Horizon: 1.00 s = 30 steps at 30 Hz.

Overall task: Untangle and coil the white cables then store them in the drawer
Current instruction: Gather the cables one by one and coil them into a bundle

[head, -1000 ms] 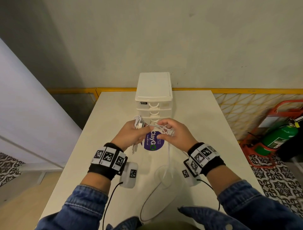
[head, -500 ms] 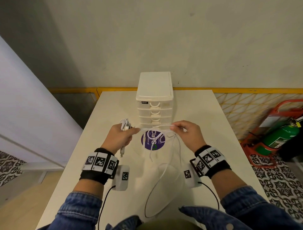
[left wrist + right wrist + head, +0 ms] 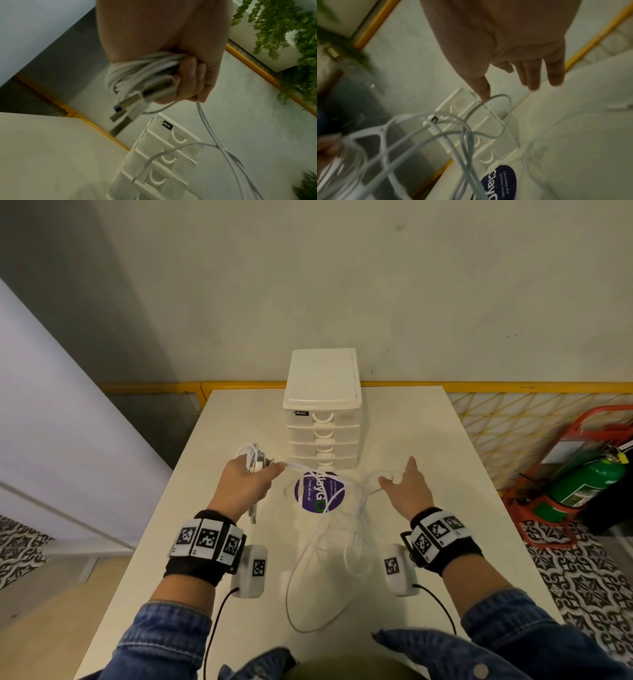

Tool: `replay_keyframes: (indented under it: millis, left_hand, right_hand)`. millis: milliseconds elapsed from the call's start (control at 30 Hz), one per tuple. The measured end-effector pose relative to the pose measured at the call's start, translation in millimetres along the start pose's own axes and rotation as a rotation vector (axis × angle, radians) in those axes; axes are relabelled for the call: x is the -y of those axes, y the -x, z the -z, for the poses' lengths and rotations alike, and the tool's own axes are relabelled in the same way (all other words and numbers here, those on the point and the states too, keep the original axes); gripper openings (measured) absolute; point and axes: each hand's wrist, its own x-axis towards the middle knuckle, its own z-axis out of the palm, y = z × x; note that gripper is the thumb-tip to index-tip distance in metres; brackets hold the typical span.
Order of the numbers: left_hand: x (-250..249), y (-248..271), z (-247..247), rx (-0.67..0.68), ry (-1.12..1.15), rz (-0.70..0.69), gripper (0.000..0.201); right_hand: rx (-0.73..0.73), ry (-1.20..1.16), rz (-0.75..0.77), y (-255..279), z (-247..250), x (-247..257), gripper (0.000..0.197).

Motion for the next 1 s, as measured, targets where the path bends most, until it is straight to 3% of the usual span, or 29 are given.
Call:
replay_keyframes:
  millis: [100,167,200,267,467,600,700,800,867,1000]
  left_hand:
    - [-1.4,1.8,-6.3,0.018,-0.047,-0.025,0.02]
    - [-1.9,3.2,-11.7,0.038,-0.04,-0.034,0.022]
    - [-2.2,4.0,-13.8,0.046,-0.032,-0.037,0.022]
    - [-3.1,4.5,-16.1,0.058,-0.036,-0.05,0.023]
    - [2.9,4.2,-8.5,0.036,-0.157,-0.068,0.023]
    - [9.6,2.6,-6.9,0.019,-0.163,-0.01,0.023]
    - [13.9,-0.6,-7.1,-0.013,-0.183,0.002,0.026]
    - [15.7,-3.4,-3.2,-0.072,-0.206,0.019,0.028]
    - [15.9,-4.1,0.4,-0.099,-0.174,0.039,0.027]
    - [13.5,-3.0,-2.2,-0.058,-0.079,0.06,0.024]
  right_hand:
    - [-0.182,0.008,0.452,17.7,3.5,19.8,0.054]
    - [-0.013,0.017,0.709,27.7,0.5,37.7,0.043]
    - [0.124,0.04,0.741,30.3,-3.3,42.8,0.039]
    - [0.26,0.072,0.691,31.0,-9.3,45.3,0.03]
    - [0.048,-0.243,0.507,21.8,-8.8,33.1,0.009]
    - [-0.145,-0.368,0.343,12.4,0.1,20.9,0.008]
    - [-0.219,-0.397,0.218,7.1,4.1,10.5,0.012]
    - [-0.273,-0.6,0.041,4.5,13.0,3.6,0.011]
    - [-0.26,-0.611,-0.005,1.8,19.0,-1.7,0.012]
    - [-0.11,-0.381,-0.035,0.9,10.1,-10.2,0.029]
